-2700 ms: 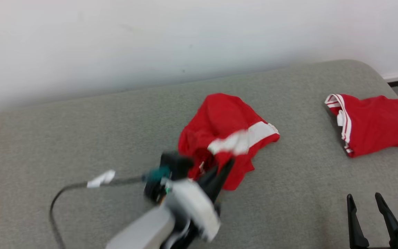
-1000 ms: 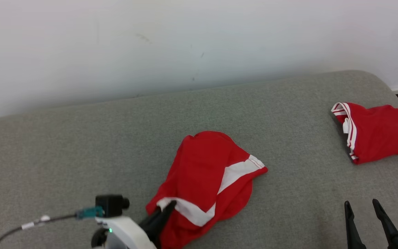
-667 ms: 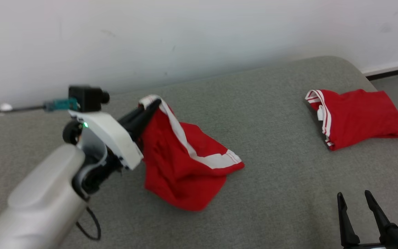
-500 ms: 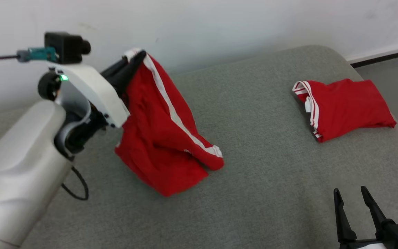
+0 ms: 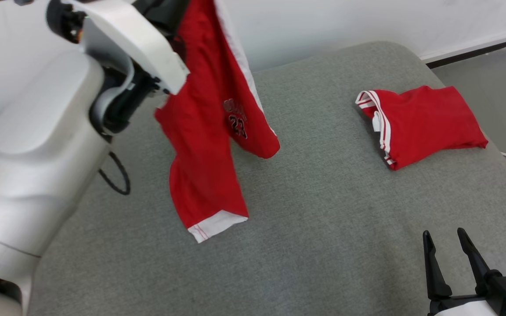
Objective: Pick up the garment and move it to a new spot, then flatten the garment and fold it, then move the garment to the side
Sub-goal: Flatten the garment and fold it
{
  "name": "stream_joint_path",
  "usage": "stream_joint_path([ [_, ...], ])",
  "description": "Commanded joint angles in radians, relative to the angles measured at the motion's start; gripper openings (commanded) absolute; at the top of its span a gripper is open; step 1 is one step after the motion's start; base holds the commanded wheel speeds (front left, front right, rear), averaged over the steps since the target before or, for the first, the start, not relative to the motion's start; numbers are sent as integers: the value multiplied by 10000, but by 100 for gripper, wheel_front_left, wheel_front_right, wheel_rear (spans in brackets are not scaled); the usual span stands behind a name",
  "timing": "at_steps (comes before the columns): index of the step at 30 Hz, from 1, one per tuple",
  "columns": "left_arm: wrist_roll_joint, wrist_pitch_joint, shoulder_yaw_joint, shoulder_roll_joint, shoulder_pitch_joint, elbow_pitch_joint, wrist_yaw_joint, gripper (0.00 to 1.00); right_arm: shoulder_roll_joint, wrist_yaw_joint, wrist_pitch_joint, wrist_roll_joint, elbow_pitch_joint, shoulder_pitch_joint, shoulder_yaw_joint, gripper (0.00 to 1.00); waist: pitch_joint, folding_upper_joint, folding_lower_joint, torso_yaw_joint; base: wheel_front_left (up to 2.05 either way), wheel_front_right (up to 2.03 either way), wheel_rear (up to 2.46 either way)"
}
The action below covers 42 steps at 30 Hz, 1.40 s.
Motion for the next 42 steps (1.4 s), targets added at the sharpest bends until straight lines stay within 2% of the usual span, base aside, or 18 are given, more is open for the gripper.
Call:
stream_joint_path([
  [1,-207,-281,-150,-129,-138,-16,-17,0,-28,-23,-24,-90,16,-124,-1,100,-26,-1,0,87,0,0,0],
  [7,-804,-1089,-1301,-320,612,-876,-18,0,-25,-23,-24,-190,-27,2,-157,100,-185,-1,0,513,0,0,0],
  [12,-1502,-1520,-2340,-340,2336,-2468,-19,0,-20,-23,-24,-340,-3,325,-466,100,-537,-1,0,1130,0,0,0],
  [16,-1825,-1655,-3180,-47,4156,-3612,17,0,-25,-23,-24,-533,2,520,-509,100,-797,-1,0,1639,0,0,0],
  [21,-2252,-1754,-3830,532,6336,-4006,451,0,-27,-23,-24,-691,-64,659,-479,100,-974,-1,0,2165,0,0,0],
  [27,-2545,-1975,-3298,977,8230,-3341,1008,0,-27,-23,-24,-838,-81,827,-549,100,-1012,-1,0,2671,0,0,0],
  [32,-2631,-1982,-2212,835,9305,-2146,1081,0,-27,-23,-24,-839,-67,903,-552,100,-1033,-1,0,2936,0,0,0],
  [36,-2398,-1987,-1344,530,9708,-1105,942,0,-31,-23,-24,-859,-34,911,-483,100,-1076,-1,0,3015,0,0,0],
  [37,-2355,-1986,-1189,446,9796,-914,902,11,-31,-23,-24,-865,-22,906,-475,100,-1093,-1,0,3021,0,0,0],
  [38,-2267,-1983,-975,397,9844,-739,873,35,-27,-23,-24,-865,-20,902,-467,100,-1108,-1,0,3019,0,0,0],
  [39,-2149,-1982,-746,346,9866,-601,846,71,-28,-23,-24,-858,-17,899,-451,100,-1123,-1,0,3011,0,0,0],
  [40,-2116,-1982,-572,268,9960,-502,797,100,-28,-23,-24,-848,-4,901,-437,100,-1145,-1,0,2997,0,0,0],
  [42,-2018,-1983,-256,196,10126,-327,783,100,-31,-23,-24,-814,13,955,-423,100,-1196,-1,0,2950,0,0,0],
])
